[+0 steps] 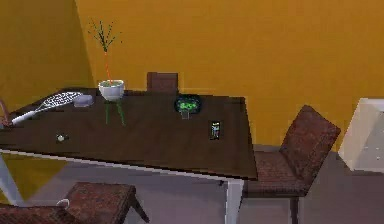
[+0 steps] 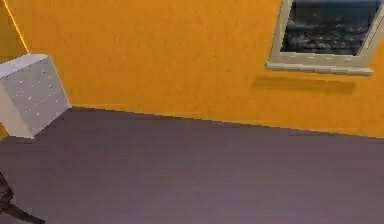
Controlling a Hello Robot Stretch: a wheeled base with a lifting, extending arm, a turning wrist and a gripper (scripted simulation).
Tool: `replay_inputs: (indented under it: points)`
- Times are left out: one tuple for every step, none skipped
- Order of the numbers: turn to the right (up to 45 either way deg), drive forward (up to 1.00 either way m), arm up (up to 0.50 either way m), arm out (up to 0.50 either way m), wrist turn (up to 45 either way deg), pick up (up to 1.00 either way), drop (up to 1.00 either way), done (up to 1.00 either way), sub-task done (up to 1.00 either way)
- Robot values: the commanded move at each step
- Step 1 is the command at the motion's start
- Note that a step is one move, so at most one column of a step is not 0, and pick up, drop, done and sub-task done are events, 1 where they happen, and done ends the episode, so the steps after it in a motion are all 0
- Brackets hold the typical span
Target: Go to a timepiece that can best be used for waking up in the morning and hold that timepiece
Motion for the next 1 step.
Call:
replay_inputs:
  points:
    - [45.0, 0.0, 0.0, 0.0, 0.0, 0.0, 0.0, 0.0, 0.0]
